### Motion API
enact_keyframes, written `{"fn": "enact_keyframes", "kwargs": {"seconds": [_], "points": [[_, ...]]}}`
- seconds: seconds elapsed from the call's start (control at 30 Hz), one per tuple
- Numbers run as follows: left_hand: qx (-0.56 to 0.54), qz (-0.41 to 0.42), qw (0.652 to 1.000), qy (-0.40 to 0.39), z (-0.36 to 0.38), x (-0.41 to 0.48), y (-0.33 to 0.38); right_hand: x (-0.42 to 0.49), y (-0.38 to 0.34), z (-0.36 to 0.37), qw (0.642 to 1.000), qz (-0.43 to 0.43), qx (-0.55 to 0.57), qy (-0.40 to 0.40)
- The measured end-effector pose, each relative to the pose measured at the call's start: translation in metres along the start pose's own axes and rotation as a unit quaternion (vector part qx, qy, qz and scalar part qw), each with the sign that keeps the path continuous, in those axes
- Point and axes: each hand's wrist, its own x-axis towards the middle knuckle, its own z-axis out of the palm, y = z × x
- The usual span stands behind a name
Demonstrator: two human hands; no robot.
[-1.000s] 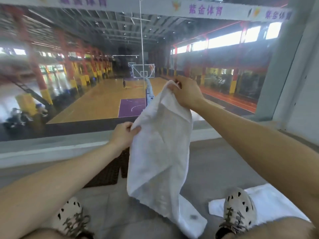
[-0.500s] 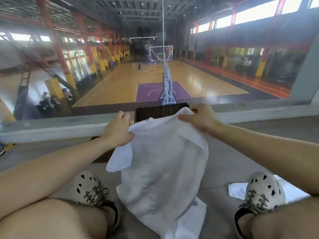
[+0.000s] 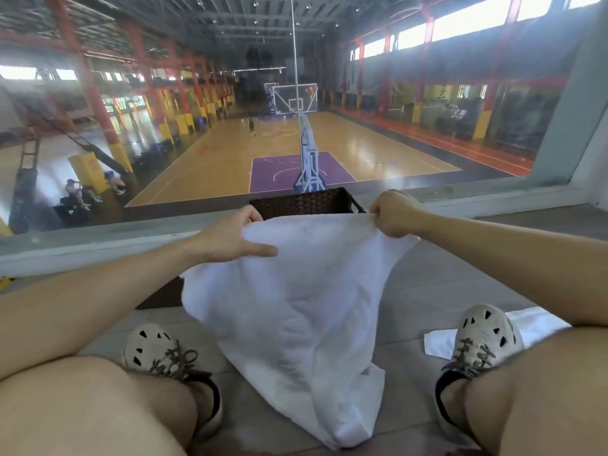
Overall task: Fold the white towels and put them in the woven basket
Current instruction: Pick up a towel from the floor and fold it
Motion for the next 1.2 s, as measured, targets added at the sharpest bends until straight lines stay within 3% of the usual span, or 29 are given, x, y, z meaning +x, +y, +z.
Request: {"fn": "enact_keyframes", "kwargs": {"seconds": [0.13,0.3,0.47,0.6,0.7,0.8,0.93,1.03,1.2], "points": [[0.031,0.045,0.996,0.064,-0.01,0.001,-0.011,-0.013,0.003,-0.007,0.999,0.023,-0.025,-0.02],[0.073,0.042,0.995,0.058,-0.015,-0.007,-0.013,-0.012,-0.006,-0.007,0.998,0.036,0.032,-0.048],[0.027,0.15,0.985,0.082,0.003,-0.012,0.026,-0.003,-0.016,-0.005,0.977,0.097,0.191,0.011],[0.064,0.209,0.976,0.01,0.015,-0.005,0.051,-0.003,-0.026,-0.003,0.978,0.031,0.192,0.08],[0.091,0.168,0.98,-0.061,0.016,0.004,0.054,-0.009,-0.036,-0.006,0.979,-0.034,0.185,0.073],[0.154,0.17,0.973,0.009,0.015,0.01,0.047,-0.014,-0.037,-0.007,0.985,-0.112,0.115,0.057],[0.094,0.275,0.951,0.105,0.016,0.011,0.05,-0.014,-0.034,-0.01,0.984,-0.163,0.064,-0.012],[0.085,0.316,0.941,0.085,0.025,0.01,0.06,-0.019,-0.043,-0.017,0.973,-0.222,0.048,-0.032],[0.038,0.271,0.962,0.001,0.03,0.013,0.065,-0.024,-0.061,-0.023,0.958,-0.258,0.125,-0.022]]}}
